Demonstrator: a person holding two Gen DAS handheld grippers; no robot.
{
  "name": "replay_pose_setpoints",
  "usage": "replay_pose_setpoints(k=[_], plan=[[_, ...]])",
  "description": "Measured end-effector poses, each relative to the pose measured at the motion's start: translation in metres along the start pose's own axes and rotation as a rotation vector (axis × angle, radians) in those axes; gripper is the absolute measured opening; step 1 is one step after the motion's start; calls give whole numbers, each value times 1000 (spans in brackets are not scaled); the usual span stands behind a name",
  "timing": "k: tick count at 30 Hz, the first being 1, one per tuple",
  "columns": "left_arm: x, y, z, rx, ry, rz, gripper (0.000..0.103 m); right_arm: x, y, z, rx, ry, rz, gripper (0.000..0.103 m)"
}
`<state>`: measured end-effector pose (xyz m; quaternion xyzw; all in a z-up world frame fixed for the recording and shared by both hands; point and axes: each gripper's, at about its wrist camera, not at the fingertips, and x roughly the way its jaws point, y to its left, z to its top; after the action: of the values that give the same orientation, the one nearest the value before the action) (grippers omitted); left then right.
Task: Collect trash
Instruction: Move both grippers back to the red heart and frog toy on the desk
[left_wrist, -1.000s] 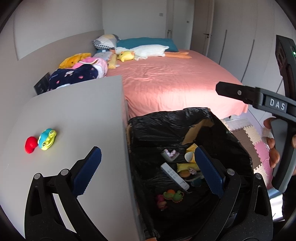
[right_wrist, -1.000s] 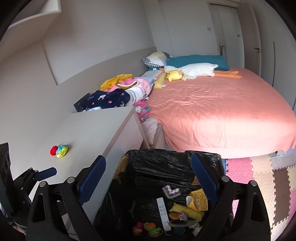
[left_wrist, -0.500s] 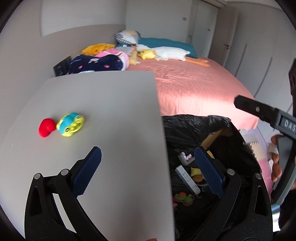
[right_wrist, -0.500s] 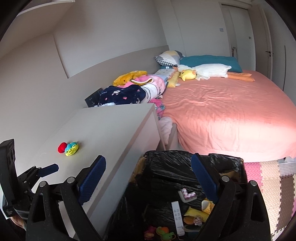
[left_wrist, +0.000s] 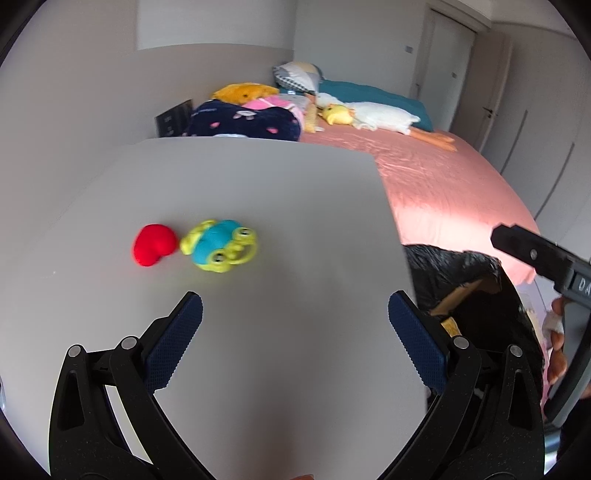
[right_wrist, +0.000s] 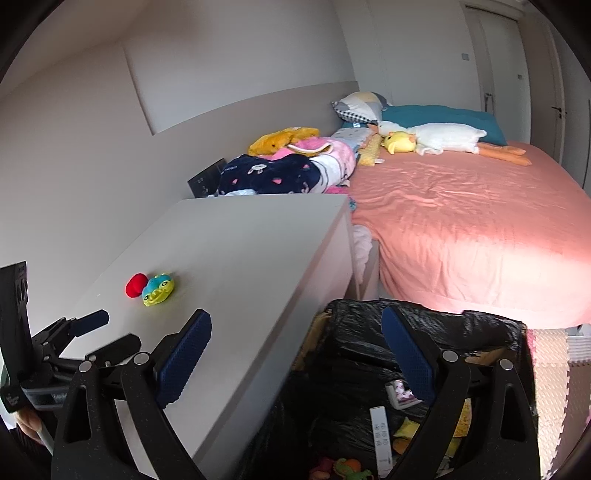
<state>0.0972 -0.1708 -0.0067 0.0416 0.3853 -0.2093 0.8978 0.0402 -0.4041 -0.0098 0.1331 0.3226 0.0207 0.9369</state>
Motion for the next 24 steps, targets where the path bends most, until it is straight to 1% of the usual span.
replay_pose_setpoints(k=[8, 11, 13, 17, 20, 24], plan=[[4, 42, 5, -103, -27, 51, 97, 26, 20, 0, -18, 36, 25, 93], [6, 54, 7, -122, -28, 85, 96, 34, 27, 0, -28, 49, 35, 93], [7, 60, 7, -129, -31, 98, 94, 39, 31, 0, -33, 56, 41, 93], [14, 75, 9, -153, -10, 119, 85, 48, 40, 3, -42, 66, 51, 93], [18, 84, 9, -173, 7, 140, 82, 53, 46, 6, -46, 73, 60, 93], [19, 92, 13, -186, 5, 162, 79, 61, 57, 11, -58, 76, 72, 93]])
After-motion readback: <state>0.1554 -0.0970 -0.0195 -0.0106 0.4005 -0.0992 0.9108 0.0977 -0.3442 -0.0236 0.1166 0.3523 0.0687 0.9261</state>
